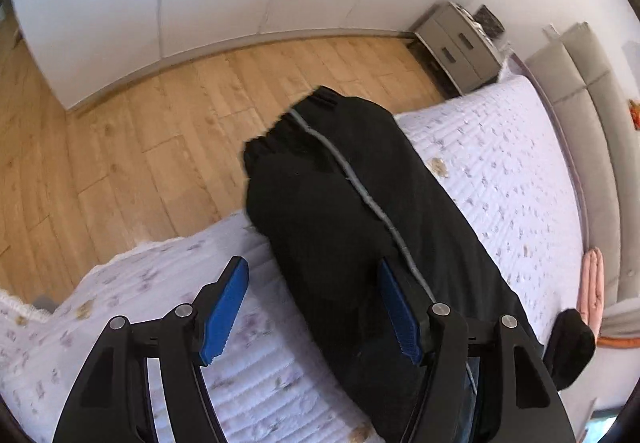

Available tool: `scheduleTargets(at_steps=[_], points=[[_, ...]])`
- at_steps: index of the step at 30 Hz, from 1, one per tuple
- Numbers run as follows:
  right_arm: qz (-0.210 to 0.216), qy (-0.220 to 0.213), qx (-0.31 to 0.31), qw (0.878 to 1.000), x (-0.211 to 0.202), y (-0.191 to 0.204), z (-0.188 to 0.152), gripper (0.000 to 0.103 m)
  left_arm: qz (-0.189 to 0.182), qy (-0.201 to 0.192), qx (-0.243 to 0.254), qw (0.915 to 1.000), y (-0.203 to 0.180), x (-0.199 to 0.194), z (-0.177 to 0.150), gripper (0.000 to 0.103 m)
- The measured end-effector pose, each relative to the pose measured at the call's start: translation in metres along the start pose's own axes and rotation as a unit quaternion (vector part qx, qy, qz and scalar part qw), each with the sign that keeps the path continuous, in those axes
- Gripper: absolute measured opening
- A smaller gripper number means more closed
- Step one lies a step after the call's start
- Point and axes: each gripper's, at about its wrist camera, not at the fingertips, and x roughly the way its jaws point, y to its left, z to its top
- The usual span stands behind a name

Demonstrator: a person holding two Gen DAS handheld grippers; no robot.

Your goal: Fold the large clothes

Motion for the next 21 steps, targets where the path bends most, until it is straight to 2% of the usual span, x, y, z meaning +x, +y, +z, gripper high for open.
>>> scheduleTargets(at_steps=[1, 2, 4, 6, 9, 12, 15, 17, 21], points=[[-0.001, 0.001, 0.000, 1.000, 0.000, 0.000, 0.002, 0.067, -0.010, 0.002, 0.010, 0.9999, -0.004, 0.003, -0.001, 0.041], [-0.002, 0.001, 0.000, 1.000, 0.000, 0.000, 0.004, 0.068, -0.011, 0.003, 0.018, 0.9998, -0.005, 0.002, 0.002, 0.036], [-0.003, 0.002, 0.001, 1.000, 0.000, -0.001, 0.006, 0.068, 0.003, -0.012, 0.050, 0.9987, -0.017, -0.007, 0.001, 0.019], [-0.003, 0.002, 0.002, 1.000, 0.001, 0.000, 0.007, 0.068, 0.018, -0.028, 0.077, 0.9964, -0.030, -0.020, 0.001, 0.016], [-0.002, 0.001, 0.003, 1.000, 0.003, -0.002, 0.007, 0.069, 0.037, -0.073, 0.145, 0.9861, -0.062, -0.057, -0.013, 0.015], [-0.001, 0.001, 0.004, 1.000, 0.003, -0.002, 0.007, 0.069, 0.033, -0.116, 0.205, 0.9713, -0.097, -0.100, -0.039, 0.015], [0.000, -0.001, 0.004, 1.000, 0.003, -0.003, 0.007, 0.069, 0.004, -0.125, 0.249, 0.9603, -0.133, -0.130, -0.075, 0.015], [0.000, -0.003, 0.003, 1.000, 0.003, -0.004, 0.006, 0.069, -0.007, -0.126, 0.286, 0.9498, -0.154, -0.140, -0.100, 0.015], [0.012, 0.003, 0.013, 1.000, -0.003, -0.010, 0.005, 0.070, -0.032, -0.124, 0.374, 0.9185, -0.203, -0.149, -0.168, 0.015]])
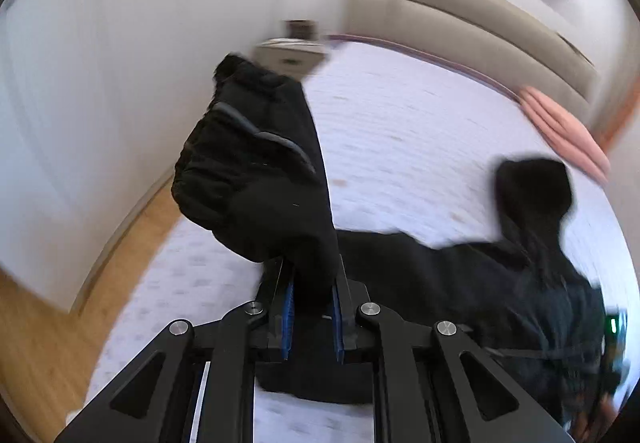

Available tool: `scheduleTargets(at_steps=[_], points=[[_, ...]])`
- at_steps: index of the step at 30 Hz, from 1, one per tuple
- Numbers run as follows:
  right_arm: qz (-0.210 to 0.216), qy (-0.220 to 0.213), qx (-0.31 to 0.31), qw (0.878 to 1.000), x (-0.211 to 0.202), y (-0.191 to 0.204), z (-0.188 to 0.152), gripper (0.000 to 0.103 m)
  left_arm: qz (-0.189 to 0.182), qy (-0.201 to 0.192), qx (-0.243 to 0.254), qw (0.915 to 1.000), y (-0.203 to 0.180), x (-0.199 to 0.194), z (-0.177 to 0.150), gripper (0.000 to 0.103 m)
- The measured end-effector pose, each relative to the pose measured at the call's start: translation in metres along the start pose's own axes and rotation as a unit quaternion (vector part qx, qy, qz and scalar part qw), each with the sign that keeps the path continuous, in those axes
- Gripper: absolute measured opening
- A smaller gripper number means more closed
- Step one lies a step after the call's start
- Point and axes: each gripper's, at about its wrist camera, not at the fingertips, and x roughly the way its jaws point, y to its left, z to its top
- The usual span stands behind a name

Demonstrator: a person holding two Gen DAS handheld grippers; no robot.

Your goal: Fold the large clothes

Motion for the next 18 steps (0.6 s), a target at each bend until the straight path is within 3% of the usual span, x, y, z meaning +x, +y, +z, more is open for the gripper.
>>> scheduleTargets(at_steps=[3, 7, 10, 14, 15, 18], points=[[0.035, 0.000, 0.016, 0.999, -0.013, -0.008, -0.006, 0.070, 0.000, -0.006, 0.065, 0.9979, -0.066, -0.004, -0.021, 0.015], [0.046, -0.009, 0.013, 0.999, -0.034, -0.017, -0.019, 0.070, -0.019, -0.023, 0.149, 0.9885, -0.155, -0.007, -0.058, 0.015], [0.042, -0.010, 0.000, 0.999, -0.045, -0.024, -0.028, 0.070, -0.045, -0.017, 0.178, 0.9829, -0.194, 0.004, -0.078, 0.015], [0.029, -0.008, -0.018, 0.999, -0.052, -0.034, -0.037, 0.070, -0.045, -0.006, 0.210, 0.9766, -0.234, 0.025, -0.104, 0.020], [0.028, -0.007, -0.020, 0.999, -0.053, -0.037, -0.038, 0.070, -0.051, 0.006, 0.210, 0.9765, -0.238, 0.030, -0.107, 0.023], [0.035, -0.004, -0.016, 0.999, -0.051, -0.046, -0.038, 0.070, -0.100, 0.050, 0.207, 0.9719, -0.248, 0.037, -0.123, 0.059]])
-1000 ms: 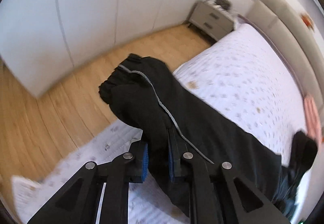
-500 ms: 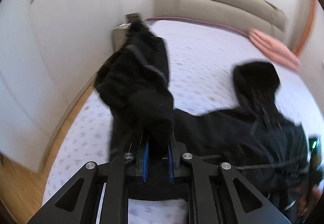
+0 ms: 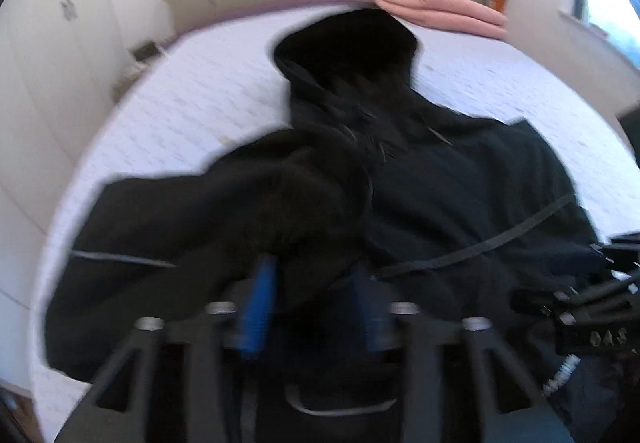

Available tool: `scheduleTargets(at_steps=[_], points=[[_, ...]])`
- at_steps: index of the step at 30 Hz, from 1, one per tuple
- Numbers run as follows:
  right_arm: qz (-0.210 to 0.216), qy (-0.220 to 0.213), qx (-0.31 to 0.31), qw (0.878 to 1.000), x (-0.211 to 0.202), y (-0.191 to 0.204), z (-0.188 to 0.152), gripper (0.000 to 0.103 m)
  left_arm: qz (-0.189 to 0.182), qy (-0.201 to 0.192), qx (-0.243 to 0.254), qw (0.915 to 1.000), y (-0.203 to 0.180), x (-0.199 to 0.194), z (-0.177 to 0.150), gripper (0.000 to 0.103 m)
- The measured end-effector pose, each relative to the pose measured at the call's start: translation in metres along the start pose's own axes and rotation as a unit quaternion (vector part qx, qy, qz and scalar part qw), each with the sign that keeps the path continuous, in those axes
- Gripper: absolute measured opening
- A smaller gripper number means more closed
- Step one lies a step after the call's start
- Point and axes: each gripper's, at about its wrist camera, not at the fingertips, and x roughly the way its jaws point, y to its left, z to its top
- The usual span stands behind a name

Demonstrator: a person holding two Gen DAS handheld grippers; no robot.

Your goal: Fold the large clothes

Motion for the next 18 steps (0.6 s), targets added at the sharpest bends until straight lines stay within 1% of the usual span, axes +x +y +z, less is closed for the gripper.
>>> scheduleTargets(at_steps=[1, 3, 4, 5, 6, 8, 9, 12, 15, 18], points=[[0.006, 0.001, 0.004, 1.000, 0.000, -0.001, 0.000, 0.070, -0.017, 0.011, -0.004, 0.9998, -0.002, 0.002, -0.004, 0.063], [0.031, -0.001, 0.019, 0.999, -0.004, -0.006, 0.000, 0.071, -0.038, 0.036, -0.014, 0.9985, -0.004, 0.000, -0.012, 0.063], [0.050, -0.005, 0.026, 0.998, -0.007, -0.006, 0.001, 0.071, -0.051, 0.047, -0.019, 0.9974, -0.001, -0.004, -0.016, 0.063], [0.072, -0.010, 0.032, 0.997, -0.009, -0.004, 0.005, 0.071, -0.056, 0.052, -0.023, 0.9968, 0.000, -0.008, -0.020, 0.063], [0.105, -0.017, 0.040, 0.994, -0.014, -0.004, 0.010, 0.071, -0.057, 0.056, -0.026, 0.9964, 0.002, -0.012, -0.023, 0.063], [0.153, -0.023, 0.048, 0.987, -0.016, 0.000, 0.021, 0.074, -0.051, 0.064, -0.033, 0.9961, 0.008, -0.019, -0.026, 0.063], [0.186, -0.023, 0.055, 0.981, -0.015, 0.005, 0.029, 0.075, -0.043, 0.067, -0.039, 0.9960, 0.009, -0.021, -0.030, 0.063], [0.242, -0.015, 0.061, 0.968, -0.003, 0.021, 0.050, 0.075, -0.026, 0.074, -0.060, 0.9951, 0.026, -0.032, -0.038, 0.063], [0.255, 0.002, 0.065, 0.965, 0.022, 0.037, 0.069, 0.075, -0.006, 0.070, -0.082, 0.9941, 0.039, -0.039, -0.041, 0.063], [0.286, 0.027, 0.091, 0.954, 0.045, 0.037, 0.078, 0.075, 0.006, 0.063, -0.102, 0.9928, 0.048, -0.044, -0.039, 0.063]])
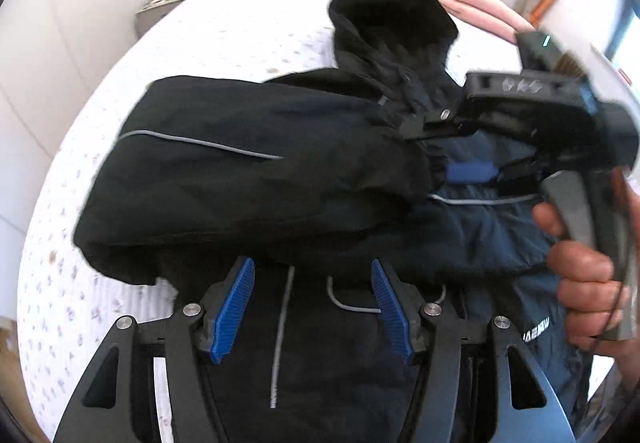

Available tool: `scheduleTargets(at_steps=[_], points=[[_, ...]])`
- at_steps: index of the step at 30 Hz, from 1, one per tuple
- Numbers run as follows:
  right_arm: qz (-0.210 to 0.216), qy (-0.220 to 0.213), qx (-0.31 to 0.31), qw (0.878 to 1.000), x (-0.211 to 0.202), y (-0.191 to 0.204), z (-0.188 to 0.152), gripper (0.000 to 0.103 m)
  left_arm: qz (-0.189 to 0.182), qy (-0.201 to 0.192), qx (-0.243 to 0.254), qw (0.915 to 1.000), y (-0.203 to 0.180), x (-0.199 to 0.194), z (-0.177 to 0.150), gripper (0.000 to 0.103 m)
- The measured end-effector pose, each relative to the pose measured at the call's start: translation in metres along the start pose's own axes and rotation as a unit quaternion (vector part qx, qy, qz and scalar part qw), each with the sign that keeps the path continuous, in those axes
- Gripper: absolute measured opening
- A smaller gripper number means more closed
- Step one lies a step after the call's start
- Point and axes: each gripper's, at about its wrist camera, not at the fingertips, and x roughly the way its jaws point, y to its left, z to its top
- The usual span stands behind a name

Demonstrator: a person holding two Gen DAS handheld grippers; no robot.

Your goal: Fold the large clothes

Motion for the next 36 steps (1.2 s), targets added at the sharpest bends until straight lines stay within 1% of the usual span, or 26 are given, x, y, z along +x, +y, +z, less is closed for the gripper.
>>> scheduleTargets(at_steps=[1, 2, 3, 5, 8, 11, 13, 15, 18, 19, 21, 23, 25, 27, 29, 31, 33, 36], points=[[0.017, 0.009, 0.008, 1.000, 0.007, -0.003, 0.001, 0.073, 0.006, -0.004, -0.004, 1.0000, 0.002, -0.003, 0.001, 0.063], [0.025, 0.013, 0.012, 1.000, 0.011, -0.004, 0.001, 0.056, 0.013, -0.007, -0.005, 0.9999, 0.001, -0.001, 0.005, 0.063], [0.031, 0.013, 0.010, 0.999, 0.013, -0.003, 0.000, 0.051, 0.025, -0.012, -0.006, 0.9996, 0.002, -0.003, 0.008, 0.063], [0.026, 0.008, -0.010, 1.000, 0.011, 0.005, -0.004, 0.039, 0.043, -0.029, -0.011, 0.9986, 0.007, -0.011, 0.014, 0.063], [-0.014, -0.008, -0.060, 0.998, -0.007, 0.024, -0.014, 0.033, 0.066, -0.047, -0.020, 0.9965, 0.015, -0.017, 0.028, 0.063], [-0.064, -0.048, -0.110, 0.991, -0.050, 0.038, -0.024, 0.033, 0.072, -0.059, -0.034, 0.9951, 0.021, -0.017, 0.045, 0.063], [-0.097, -0.077, -0.133, 0.983, -0.084, 0.040, -0.029, 0.033, 0.060, -0.056, -0.038, 0.9959, 0.021, -0.012, 0.054, 0.063], [-0.133, -0.103, -0.148, 0.975, -0.117, 0.037, -0.033, 0.033, 0.046, -0.039, -0.034, 0.9976, 0.014, 0.004, 0.061, 0.063], [-0.201, -0.133, -0.157, 0.958, -0.162, 0.024, -0.039, 0.033, 0.016, 0.012, -0.017, 0.9996, -0.004, 0.037, 0.065, 0.062], [-0.219, -0.136, -0.158, 0.953, -0.170, 0.018, -0.039, 0.033, 0.006, 0.026, -0.007, 0.9996, -0.014, 0.047, 0.065, 0.062], [-0.258, -0.134, -0.152, 0.944, -0.176, -0.002, -0.040, 0.033, -0.008, 0.039, 0.015, 0.9991, -0.031, 0.061, 0.063, 0.062], [-0.277, -0.123, -0.130, 0.944, -0.174, -0.030, -0.038, 0.033, 0.000, 0.052, 0.047, 0.9975, -0.050, 0.076, 0.059, 0.062], [-0.294, -0.106, -0.105, 0.944, -0.158, -0.059, -0.034, 0.033, 0.014, 0.065, 0.075, 0.9949, -0.062, 0.090, 0.054, 0.062], [-0.307, -0.074, -0.070, 0.946, -0.134, -0.096, -0.035, 0.033, 0.021, 0.071, 0.086, 0.9935, -0.064, 0.101, 0.051, 0.062], [-0.298, -0.059, -0.046, 0.952, -0.120, -0.122, -0.040, 0.035, 0.007, 0.075, 0.081, 0.9938, -0.059, 0.106, 0.053, 0.062], [-0.287, -0.064, -0.042, 0.955, -0.116, -0.130, -0.044, 0.036, -0.003, 0.078, 0.079, 0.9938, -0.057, 0.106, 0.056, 0.062], [-0.288, -0.057, -0.042, 0.955, -0.119, -0.128, -0.042, 0.037, -0.006, 0.078, 0.086, 0.9933, -0.057, 0.104, 0.056, 0.062], [-0.280, -0.042, -0.030, 0.959, -0.133, -0.119, -0.035, 0.049, -0.022, 0.073, 0.078, 0.9940, -0.056, 0.089, 0.062, 0.062]])
